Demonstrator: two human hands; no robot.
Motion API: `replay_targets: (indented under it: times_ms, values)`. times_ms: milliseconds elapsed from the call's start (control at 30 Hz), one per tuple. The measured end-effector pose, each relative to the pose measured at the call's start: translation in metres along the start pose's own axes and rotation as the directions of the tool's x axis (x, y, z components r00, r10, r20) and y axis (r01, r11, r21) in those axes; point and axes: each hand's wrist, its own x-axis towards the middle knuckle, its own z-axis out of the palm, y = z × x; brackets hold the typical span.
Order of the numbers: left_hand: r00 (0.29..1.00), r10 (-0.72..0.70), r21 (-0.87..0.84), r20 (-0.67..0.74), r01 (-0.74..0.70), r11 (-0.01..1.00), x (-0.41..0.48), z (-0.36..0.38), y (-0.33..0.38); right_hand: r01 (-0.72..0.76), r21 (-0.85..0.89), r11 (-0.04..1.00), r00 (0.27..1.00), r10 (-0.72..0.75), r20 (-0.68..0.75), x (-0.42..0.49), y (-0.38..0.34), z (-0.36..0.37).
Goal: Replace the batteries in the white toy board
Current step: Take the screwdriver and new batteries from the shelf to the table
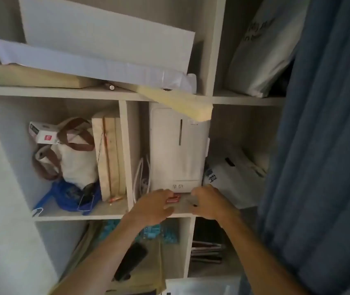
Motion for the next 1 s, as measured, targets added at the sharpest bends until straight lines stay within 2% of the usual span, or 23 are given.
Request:
replay_targets:
  times_ms: [133,267,400,500,567,700,767,800,900,933,1000]
  values:
    - [0.999,-0.047,0.074,0.019,0.046,0.996,0.029,0.014,0.001,-0.114,-0.083,0.990,0.990,0.119,0.069,0.026,0.006,0.014]
    - [0.999,-0.023,0.160,0.028,0.018,0.987,0.052,0.029,-0.006,-0.147,-0.099,0.984,0.981,0.158,0.116,0.039,0.012,0.031]
    - [1.000,-0.018,0.230,0.007,0.016,0.973,0.064,0.034,-0.003,-0.151,-0.078,0.985,0.986,0.157,0.064,0.045,0.014,0.039]
    - [0.999,0.009,0.312,0.046,-0.023,0.950,0.070,0.040,0.000,-0.140,-0.047,0.989,0.990,0.141,0.015,0.043,0.015,0.041]
    - [0.999,-0.017,0.328,0.035,0.005,0.945,0.070,0.042,0.000,-0.146,0.009,0.989,0.989,0.146,-0.037,0.044,0.015,0.043]
    - [0.996,-0.085,0.168,-0.031,0.089,0.982,0.059,0.047,-0.009,-0.130,0.279,0.952,0.977,0.170,-0.126,0.039,0.018,0.041]
    - [0.989,-0.117,-0.021,-0.089,0.116,0.993,0.045,0.040,-0.009,-0.067,0.489,0.870,0.976,0.160,-0.150,0.035,0.014,0.036]
    - [0.983,-0.136,-0.176,-0.127,0.112,0.978,0.035,0.033,-0.009,-0.022,0.580,0.814,0.974,0.149,-0.173,0.033,0.011,0.036]
    - [0.931,-0.271,-0.583,-0.245,0.082,0.809,-0.011,0.006,-0.001,0.128,0.740,0.661,0.981,0.024,-0.191,0.028,-0.012,0.033]
    - [0.896,-0.323,-0.645,-0.305,0.055,0.762,-0.034,-0.003,-0.005,0.176,0.785,0.595,0.983,-0.057,-0.177,0.028,-0.030,0.037]
    - [0.860,-0.320,-0.696,-0.397,-0.055,0.716,-0.056,-0.021,0.001,0.217,0.851,0.477,0.976,-0.103,-0.191,0.025,-0.045,0.033]
